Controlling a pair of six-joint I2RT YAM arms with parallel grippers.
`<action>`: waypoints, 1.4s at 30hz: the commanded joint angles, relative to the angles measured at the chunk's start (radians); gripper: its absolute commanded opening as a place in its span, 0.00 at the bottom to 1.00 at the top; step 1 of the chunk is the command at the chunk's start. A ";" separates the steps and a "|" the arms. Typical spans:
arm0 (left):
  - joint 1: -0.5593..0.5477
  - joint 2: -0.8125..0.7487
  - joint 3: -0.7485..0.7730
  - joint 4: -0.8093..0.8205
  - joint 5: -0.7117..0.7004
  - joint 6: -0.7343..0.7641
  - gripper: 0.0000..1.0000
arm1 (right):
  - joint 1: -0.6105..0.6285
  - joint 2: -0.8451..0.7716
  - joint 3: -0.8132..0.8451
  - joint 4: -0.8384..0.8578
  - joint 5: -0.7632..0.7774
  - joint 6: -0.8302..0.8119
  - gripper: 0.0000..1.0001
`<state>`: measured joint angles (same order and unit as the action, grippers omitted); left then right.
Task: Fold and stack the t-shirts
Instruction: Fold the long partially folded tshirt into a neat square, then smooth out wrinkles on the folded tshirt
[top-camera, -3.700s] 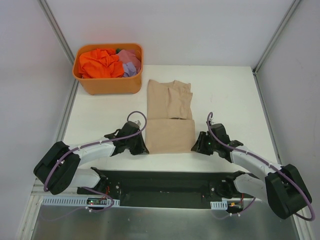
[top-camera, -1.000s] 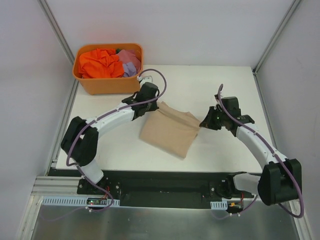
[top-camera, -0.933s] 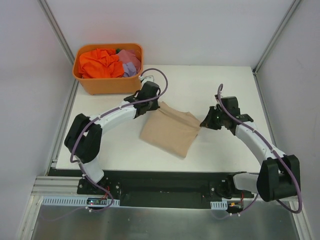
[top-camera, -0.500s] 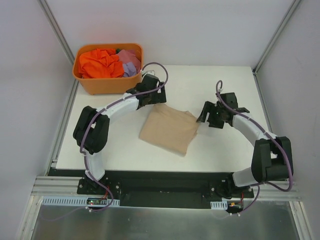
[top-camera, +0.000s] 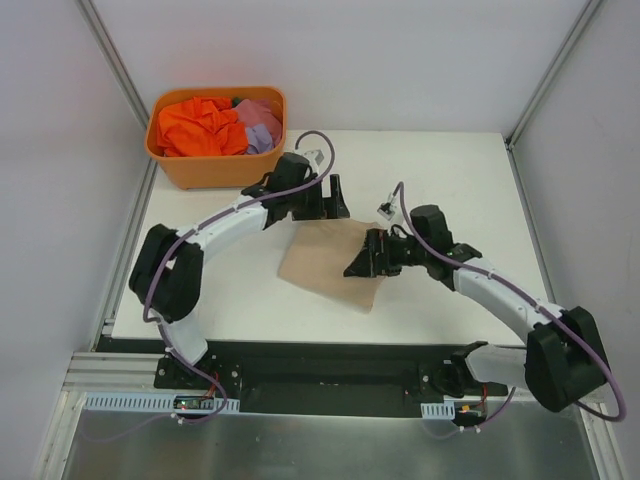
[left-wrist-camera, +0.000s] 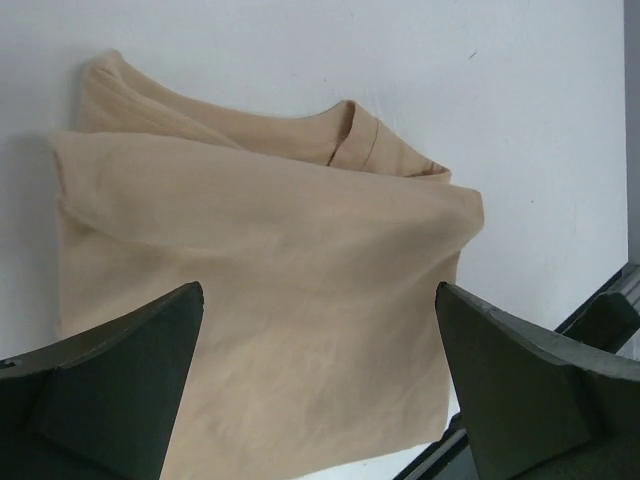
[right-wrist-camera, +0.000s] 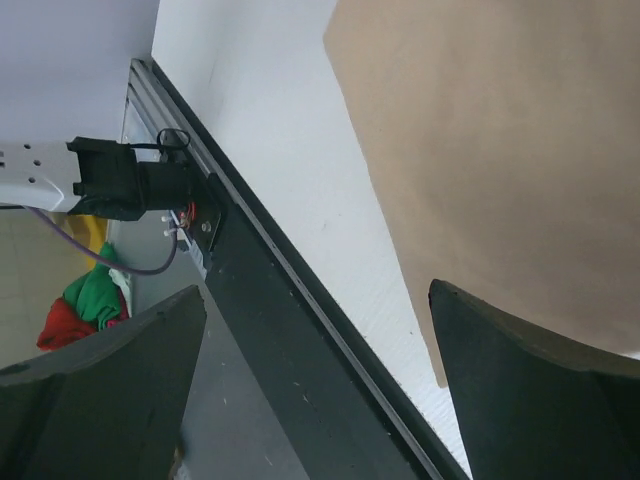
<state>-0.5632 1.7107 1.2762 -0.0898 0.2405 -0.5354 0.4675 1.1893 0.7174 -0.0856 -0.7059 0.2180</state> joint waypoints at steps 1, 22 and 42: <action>-0.001 0.151 0.089 0.025 0.096 -0.012 0.99 | 0.010 0.122 -0.010 0.112 -0.047 0.021 0.96; 0.037 0.229 -0.030 -0.070 0.023 -0.083 0.99 | -0.204 0.363 0.022 0.006 0.192 -0.062 0.96; -0.086 -0.195 -0.247 -0.064 -0.124 -0.072 0.99 | -0.129 -0.039 0.051 -0.122 0.237 -0.105 0.96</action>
<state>-0.6300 1.5845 1.0878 -0.1429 0.1360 -0.6025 0.3264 1.0801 0.6891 -0.2726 -0.4191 0.1108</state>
